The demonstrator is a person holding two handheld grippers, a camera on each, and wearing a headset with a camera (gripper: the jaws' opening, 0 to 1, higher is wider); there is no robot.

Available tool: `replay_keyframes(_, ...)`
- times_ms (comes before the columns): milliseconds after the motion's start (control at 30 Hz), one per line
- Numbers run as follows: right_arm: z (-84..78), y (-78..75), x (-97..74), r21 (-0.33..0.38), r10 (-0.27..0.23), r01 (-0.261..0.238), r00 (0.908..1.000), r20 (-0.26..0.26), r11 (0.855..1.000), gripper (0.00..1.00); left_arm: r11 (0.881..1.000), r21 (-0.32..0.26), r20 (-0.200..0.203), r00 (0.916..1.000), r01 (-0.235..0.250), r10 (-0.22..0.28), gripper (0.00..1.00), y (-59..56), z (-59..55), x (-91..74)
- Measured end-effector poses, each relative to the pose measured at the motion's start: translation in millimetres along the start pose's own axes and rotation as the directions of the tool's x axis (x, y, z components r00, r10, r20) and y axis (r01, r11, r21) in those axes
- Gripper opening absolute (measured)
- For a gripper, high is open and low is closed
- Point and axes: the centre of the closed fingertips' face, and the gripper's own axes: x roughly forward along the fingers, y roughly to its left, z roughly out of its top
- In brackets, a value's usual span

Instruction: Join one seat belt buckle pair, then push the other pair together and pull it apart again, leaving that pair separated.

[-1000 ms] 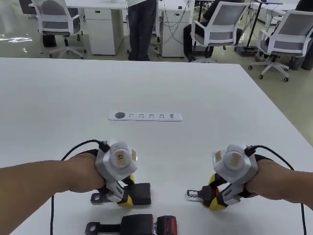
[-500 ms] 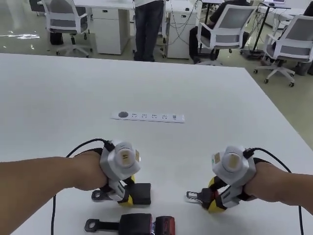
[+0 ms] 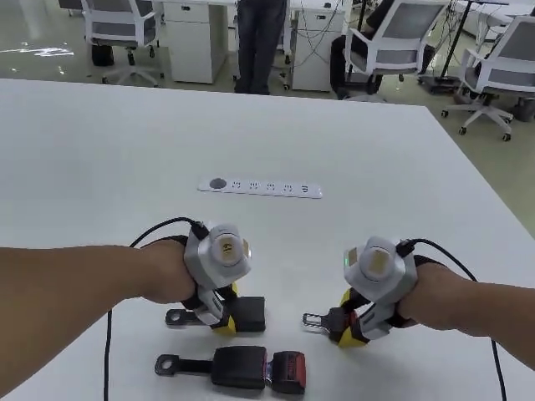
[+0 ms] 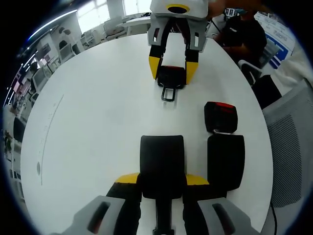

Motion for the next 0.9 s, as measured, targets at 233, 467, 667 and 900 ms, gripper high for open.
replay_keyframes(233, 23.5, 0.5, 9.1, -0.003, -0.004, 0.005, 0.9992, 0.041, 1.0, 0.32, 1.0, 0.002, -0.011, 0.9999, 0.002, -0.002, 0.32, -1.3, 3.1, -1.6)
replay_keyframes(467, 34.6, -3.4, 14.4, -0.009, -0.013, 0.013, 0.9977, 0.066, 1.0, 0.32, 1.0, 0.009, -0.025, 0.9997, 0.006, -0.006, 0.32, -6.6, 6.4, -3.9)
replay_keyframes(667, 47.4, 1.5, 18.4, -0.033, -0.022, 0.024, 0.9971, 0.074, 0.999, 0.32, 1.0, 0.015, -0.037, 0.9992, 0.013, -0.013, 0.32, -2.0, 4.0, -1.2)
replay_keyframes(900, 54.3, 1.2, 18.4, -0.142, -0.052, 0.058, 0.9975, 0.048, 0.988, 0.32, 1.0, 0.02, -0.038, 0.9991, 0.02, -0.019, 0.32, 1.7, 2.1, 0.3)
